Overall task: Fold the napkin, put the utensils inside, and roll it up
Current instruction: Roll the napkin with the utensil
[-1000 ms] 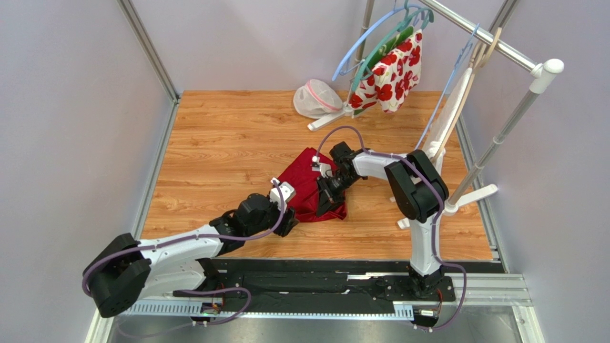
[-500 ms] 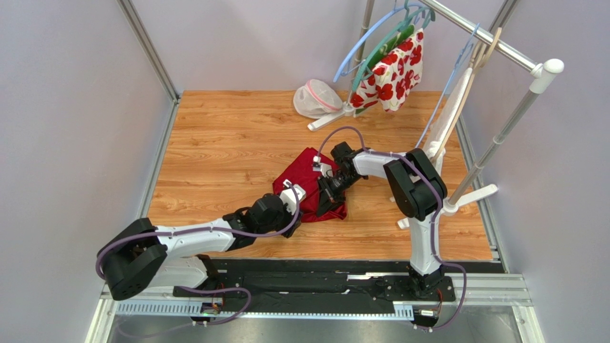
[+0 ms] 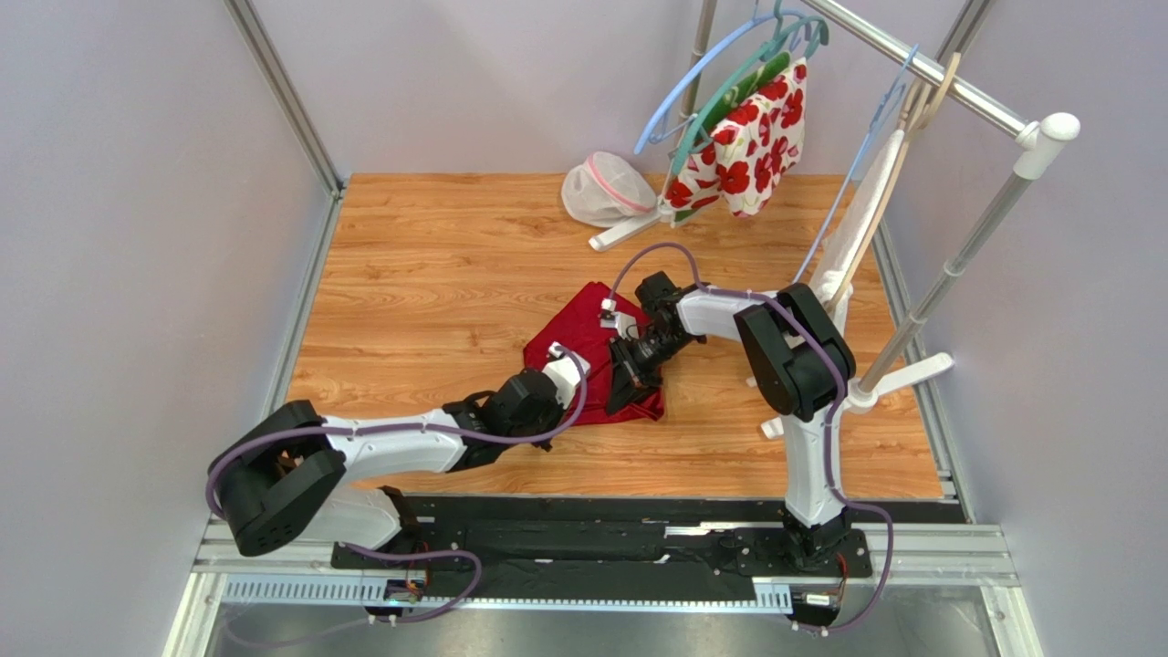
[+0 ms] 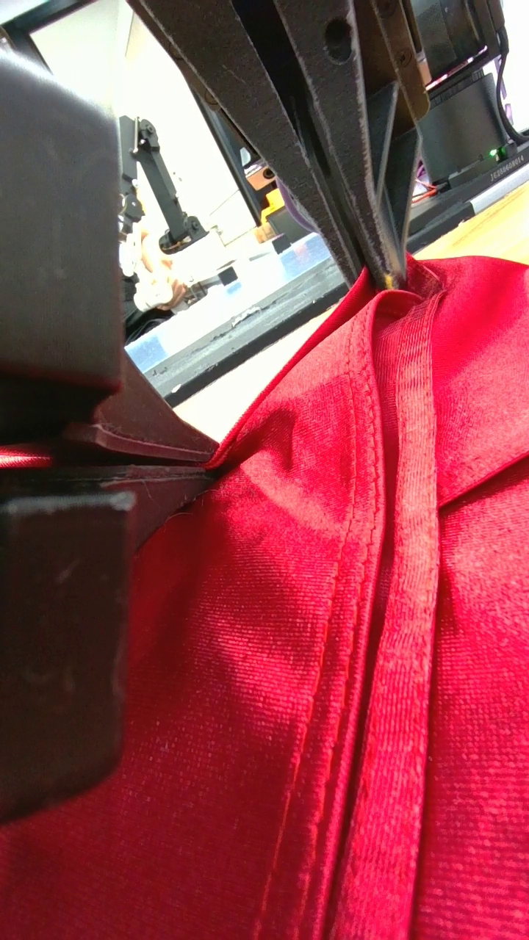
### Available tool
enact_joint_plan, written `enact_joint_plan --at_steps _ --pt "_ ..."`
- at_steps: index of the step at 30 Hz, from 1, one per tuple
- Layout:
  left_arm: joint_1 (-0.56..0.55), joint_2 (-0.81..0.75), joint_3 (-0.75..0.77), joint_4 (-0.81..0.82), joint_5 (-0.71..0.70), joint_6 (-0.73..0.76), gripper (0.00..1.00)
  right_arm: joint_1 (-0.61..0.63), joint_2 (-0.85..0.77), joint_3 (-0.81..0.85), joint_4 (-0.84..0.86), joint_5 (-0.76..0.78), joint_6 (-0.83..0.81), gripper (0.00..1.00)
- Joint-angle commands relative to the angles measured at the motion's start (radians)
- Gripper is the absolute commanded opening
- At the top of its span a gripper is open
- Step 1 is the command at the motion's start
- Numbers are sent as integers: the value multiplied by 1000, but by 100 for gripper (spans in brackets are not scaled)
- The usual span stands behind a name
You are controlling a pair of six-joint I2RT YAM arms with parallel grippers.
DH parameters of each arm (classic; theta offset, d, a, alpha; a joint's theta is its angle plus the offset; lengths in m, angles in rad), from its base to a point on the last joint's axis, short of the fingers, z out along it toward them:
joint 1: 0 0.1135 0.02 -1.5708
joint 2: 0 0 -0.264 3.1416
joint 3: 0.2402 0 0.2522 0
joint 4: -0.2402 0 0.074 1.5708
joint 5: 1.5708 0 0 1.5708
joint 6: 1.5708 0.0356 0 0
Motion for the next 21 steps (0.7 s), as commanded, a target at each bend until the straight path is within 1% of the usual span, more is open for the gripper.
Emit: enact_joint_plan --at_steps 1,2,3,4,5,6,7,8,9,10,13,14,15,17,18,20,21 --pt "9 5 30 -16 47 -41 7 -11 -6 28 18 10 -9 0" --pt "20 5 30 -16 70 -51 4 -11 -15 28 18 5 -7 0" --pt "30 6 27 -15 127 -58 3 -12 -23 30 20 -4 -6 0" --pt "59 6 26 -10 153 -72 2 -11 -44 30 23 -5 -3 1" --pt "75 8 24 -8 169 -77 0 -12 -55 31 24 -5 0 7" --pt "93 8 23 -8 231 -83 0 -14 -66 31 26 -7 8 11" --pt "110 12 24 -13 261 -86 0 -14 -92 31 33 -4 11 14" --pt "144 17 27 -16 288 -88 0 -15 -104 31 37 -4 14 21" --pt "158 27 36 -30 342 -89 0 -15 -121 31 43 -5 17 33" --pt "170 34 44 -36 365 -89 0 -17 -136 31 55 -1 19 36" --pt "204 83 81 -67 451 -97 0 -21 -201 22 96 11 16 42" --pt "218 98 99 -76 471 -101 0 -24 -239 12 109 19 13 45" --pt "228 127 107 -91 500 -103 0 -24 -257 2 119 30 6 47" --pt "248 156 128 -96 528 -117 0 -26 -308 -25 185 56 -9 50" --pt "276 178 132 -97 555 -133 0 -26 -366 -71 211 88 -15 51" --pt "303 195 141 -96 586 -147 0 -26 -421 -125 277 128 -35 53" --pt "319 208 145 -122 609 -157 0 -26 -476 -183 300 178 -41 54"
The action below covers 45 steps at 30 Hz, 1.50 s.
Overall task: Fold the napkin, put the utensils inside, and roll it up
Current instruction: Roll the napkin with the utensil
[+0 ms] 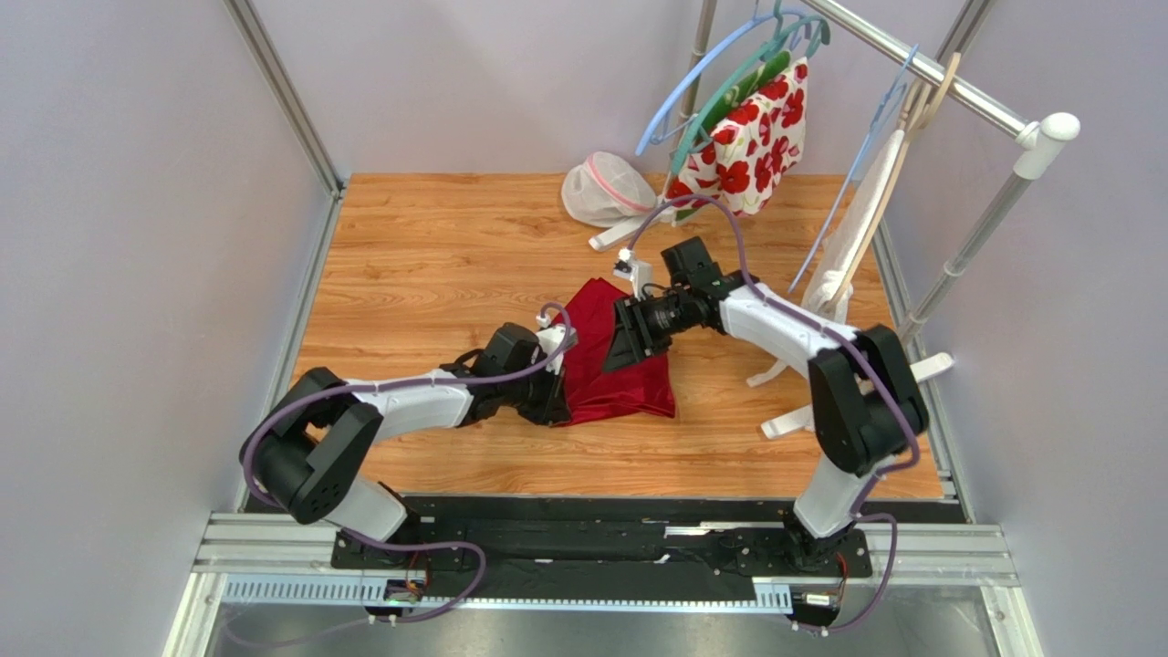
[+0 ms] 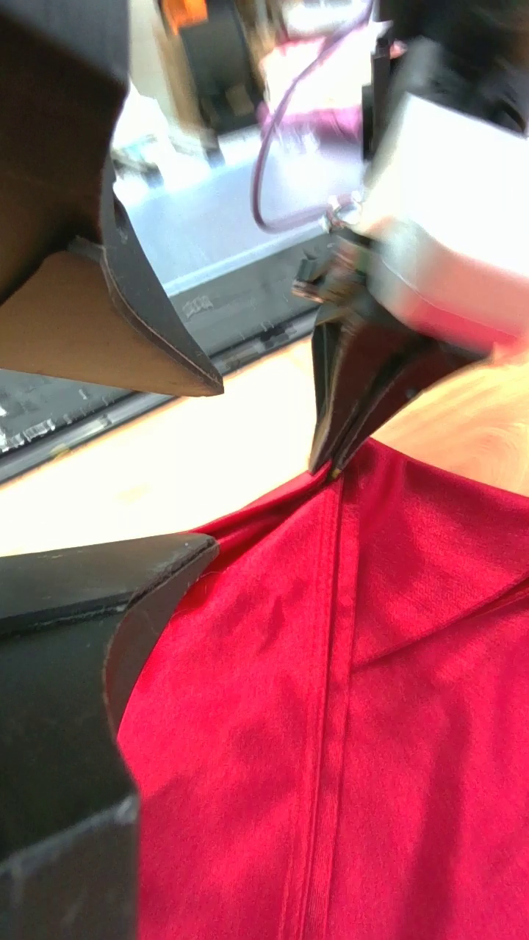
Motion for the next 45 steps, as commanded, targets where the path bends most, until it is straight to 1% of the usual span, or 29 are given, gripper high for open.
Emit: enact_joint_plan --at_steps 1,2,4,5,8,11,12,13,14,16,21,24,26,27,30,31,34,36,38,43,44,45 --pt "58 54 28 -70 125 -49 0 -5 -171 -154 178 144 -44 54" --pt "64 58 32 -72 134 -53 0 -5 -202 -185 196 200 -44 54" --pt "78 67 39 -81 148 -67 0 -5 -271 -278 253 266 -34 54" --pt "82 69 43 -84 164 -73 0 -5 -292 -305 270 333 -18 54" --pt "113 86 57 -90 206 -95 0 -7 -366 -404 325 415 -1 54" --pt "141 112 74 -102 246 -108 0 -10 -447 -499 396 458 28 54" --pt "147 126 78 -113 253 -115 0 -8 -475 -526 423 458 42 54" --pt "156 133 85 -118 263 -116 0 -8 -503 -558 489 455 48 54" --pt "171 143 89 -122 280 -121 0 -8 -567 -613 532 452 52 55" --pt "187 167 91 -125 300 -133 0 -5 -619 -667 598 454 34 55" --pt "211 202 114 -147 340 -142 0 4 -719 -716 562 469 -9 55" --pt "217 221 137 -173 351 -136 0 31 -757 -715 537 467 -38 51" --pt "221 232 147 -190 352 -133 0 56 -753 -698 513 449 -31 50" --pt "221 235 149 -193 354 -132 0 62 -723 -664 465 431 -21 49" --pt "224 245 154 -197 362 -131 0 111 -655 -606 433 397 32 47" --pt "225 247 155 -197 362 -131 0 158 -614 -596 436 398 46 47" --pt "227 250 160 -207 357 -130 0 244 -520 -570 453 411 117 47" --pt "228 247 163 -214 352 -125 0 271 -491 -567 485 403 184 46" --pt "228 244 163 -216 351 -124 0 300 -460 -564 500 411 213 46" --pt "230 245 167 -220 352 -121 0 326 -396 -523 398 532 212 46" --pt "230 247 168 -222 352 -118 0 326 -388 -523 385 591 207 46" --pt "230 247 168 -224 352 -118 0 325 -386 -520 362 618 200 46"
